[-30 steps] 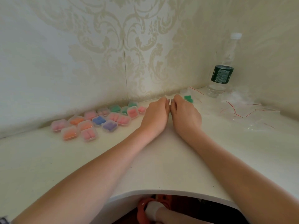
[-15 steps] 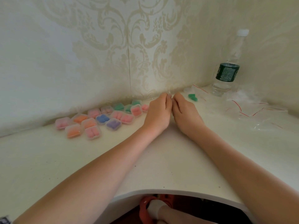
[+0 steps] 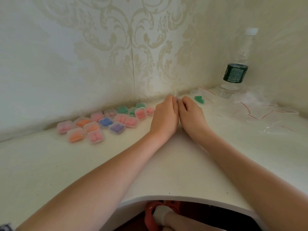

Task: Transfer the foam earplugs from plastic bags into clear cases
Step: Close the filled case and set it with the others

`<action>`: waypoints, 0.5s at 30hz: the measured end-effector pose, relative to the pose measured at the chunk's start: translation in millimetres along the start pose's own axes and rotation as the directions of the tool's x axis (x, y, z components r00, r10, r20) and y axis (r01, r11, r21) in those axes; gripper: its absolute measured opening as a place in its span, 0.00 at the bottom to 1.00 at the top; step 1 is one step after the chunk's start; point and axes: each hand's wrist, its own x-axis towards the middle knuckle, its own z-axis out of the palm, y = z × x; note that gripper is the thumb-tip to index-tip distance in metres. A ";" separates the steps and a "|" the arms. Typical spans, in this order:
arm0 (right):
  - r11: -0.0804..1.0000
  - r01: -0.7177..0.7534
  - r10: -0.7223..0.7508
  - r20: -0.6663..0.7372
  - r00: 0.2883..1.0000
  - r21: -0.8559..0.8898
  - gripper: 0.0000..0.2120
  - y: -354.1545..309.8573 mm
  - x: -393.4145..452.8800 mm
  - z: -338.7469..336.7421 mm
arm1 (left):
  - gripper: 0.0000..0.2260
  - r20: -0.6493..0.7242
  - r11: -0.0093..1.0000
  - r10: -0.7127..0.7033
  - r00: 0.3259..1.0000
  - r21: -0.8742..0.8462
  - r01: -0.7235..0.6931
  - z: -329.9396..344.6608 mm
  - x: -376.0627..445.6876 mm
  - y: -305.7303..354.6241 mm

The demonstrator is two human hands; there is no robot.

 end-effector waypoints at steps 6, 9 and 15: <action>0.933 0.057 -0.038 0.062 0.997 -0.354 0.12 -2.9 -4.1 -3.6 | 0.14 0.067 0.954 0.024 0.997 0.297 -0.043 0.7 2.1 -1.1; 0.915 0.003 0.022 0.059 0.998 -0.404 0.07 -7.1 -3.8 -1.8 | 0.11 0.068 0.944 -0.010 0.998 0.329 -0.013 0.5 2.7 1.4; 0.918 -0.031 0.028 -0.015 1.000 -0.396 0.04 0.1 1.4 -6.5 | 0.09 0.027 0.910 0.008 1.000 0.415 -0.019 -4.1 5.5 -4.5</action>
